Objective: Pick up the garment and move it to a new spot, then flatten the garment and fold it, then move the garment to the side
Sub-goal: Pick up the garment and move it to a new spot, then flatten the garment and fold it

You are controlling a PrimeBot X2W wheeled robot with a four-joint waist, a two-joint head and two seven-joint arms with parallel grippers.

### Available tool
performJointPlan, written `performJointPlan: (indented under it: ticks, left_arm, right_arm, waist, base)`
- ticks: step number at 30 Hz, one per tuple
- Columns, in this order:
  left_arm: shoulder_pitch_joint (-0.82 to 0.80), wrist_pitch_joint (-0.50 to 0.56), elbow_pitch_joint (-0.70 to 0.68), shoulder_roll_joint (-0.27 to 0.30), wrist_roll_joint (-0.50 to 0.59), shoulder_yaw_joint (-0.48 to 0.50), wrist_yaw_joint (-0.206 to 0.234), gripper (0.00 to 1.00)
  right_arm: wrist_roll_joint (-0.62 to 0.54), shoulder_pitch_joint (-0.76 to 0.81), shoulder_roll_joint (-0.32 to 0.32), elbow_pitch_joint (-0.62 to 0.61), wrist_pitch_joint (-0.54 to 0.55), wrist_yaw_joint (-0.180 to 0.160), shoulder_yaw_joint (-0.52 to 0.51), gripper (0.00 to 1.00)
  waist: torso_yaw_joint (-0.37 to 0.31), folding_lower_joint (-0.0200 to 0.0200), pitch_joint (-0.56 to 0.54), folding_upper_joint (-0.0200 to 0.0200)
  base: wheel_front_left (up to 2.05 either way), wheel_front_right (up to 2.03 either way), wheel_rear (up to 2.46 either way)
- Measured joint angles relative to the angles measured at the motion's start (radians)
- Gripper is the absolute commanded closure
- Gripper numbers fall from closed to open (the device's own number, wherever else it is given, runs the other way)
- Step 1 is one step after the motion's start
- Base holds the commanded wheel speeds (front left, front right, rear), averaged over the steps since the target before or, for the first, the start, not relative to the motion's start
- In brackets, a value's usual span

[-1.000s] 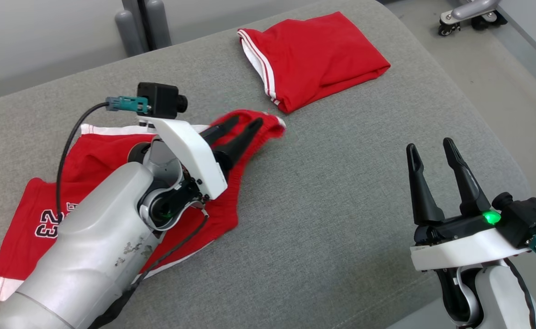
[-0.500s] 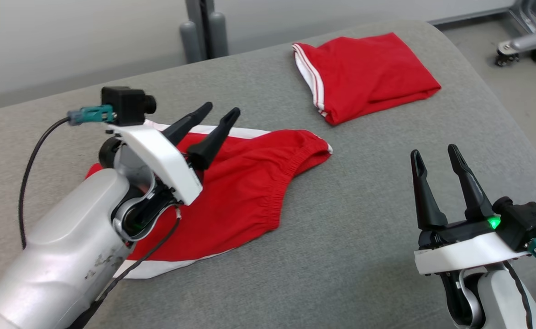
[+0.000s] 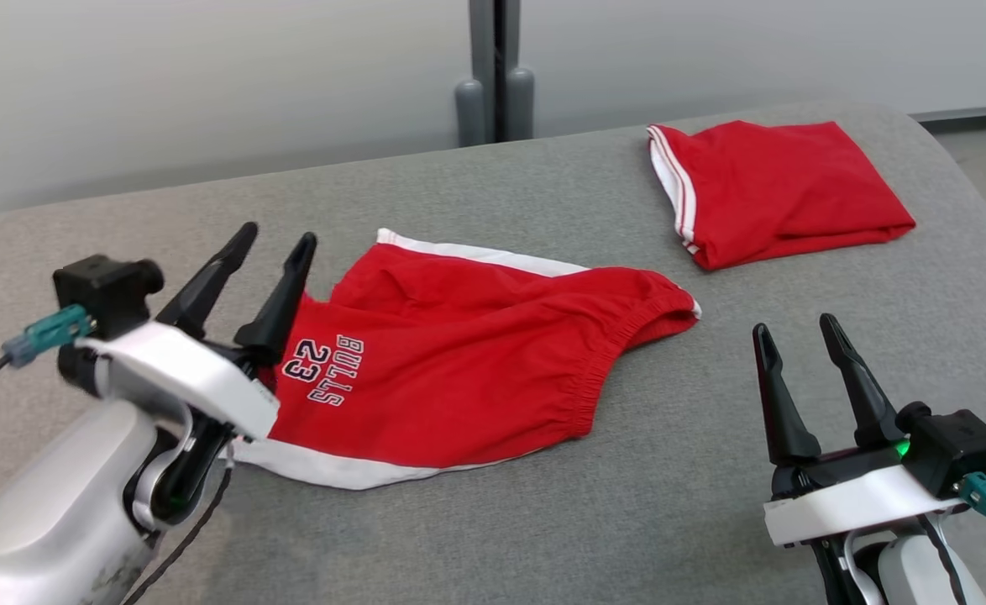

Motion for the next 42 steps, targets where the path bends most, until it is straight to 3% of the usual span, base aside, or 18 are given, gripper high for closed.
performJointPlan:
  ticks: [3, 8, 11, 16, 24, 30, 42]
  left_arm:
    - [0.069, -0.008, -0.057, 0.025, 0.03, 0.055, 0.046, 0.0]
    - [0.237, -0.01, -0.184, 0.022, 0.128, 0.258, 0.118, 0.0]
    - [0.357, -0.011, -0.257, -0.01, 0.211, 0.381, 0.149, 0.0]
    - [0.528, -0.011, -0.327, -0.074, 0.35, 0.505, 0.159, 0.0]
    - [0.658, -0.011, -0.331, -0.18, 0.478, 0.61, 0.15, 0.0]
    - [0.709, -0.011, -0.318, -0.28, 0.562, 0.675, 0.105, 0.0]
    - [0.717, -0.011, -0.29, -0.342, 0.63, 0.721, 0.042, 0.0]
  right_arm:
    - [0.0, 0.017, -0.003, 0.0, 0.0, 0.0, -0.003, 0.0]
    - [0.002, 0.031, -0.004, -0.001, 0.0, 0.0, -0.004, 0.0]
    - [0.003, 0.039, -0.006, -0.002, 0.0, 0.0, -0.006, 0.0]
    - [0.011, 0.065, -0.006, -0.007, 0.0, 0.0, -0.017, 0.0]
    - [0.011, 0.083, -0.005, -0.003, 0.0, 0.0, -0.016, 0.0]
    - [0.013, 0.1, -0.015, 0.016, 0.0, 0.0, -0.008, 0.0]
    - [0.026, 0.098, -0.041, 0.057, 0.0, 0.0, 0.037, 0.0]
  waist:
    - [0.024, 0.0, -0.008, 0.0]
    - [0.043, 0.0, -0.02, 0.0]
    - [0.048, 0.0, -0.027, 0.0001]
    - [0.058, 0.0, -0.04, 0.0]
    - [0.068, 0.0, -0.065, 0.0]
    - [0.078, 0.0, -0.084, 0.0]
    - [0.085, 0.0, -0.085, 0.0]
  base:
    - [0.0, 0.0, 0.0]
    - [0.0, 0.0, 0.0]
    - [0.0, 0.0, 0.0]
    - [0.0, 0.0, 0.0]
    - [0.0, 0.0, 0.0]
    - [0.0, 0.0, 0.0]
    - [0.0, 0.0, 0.0]
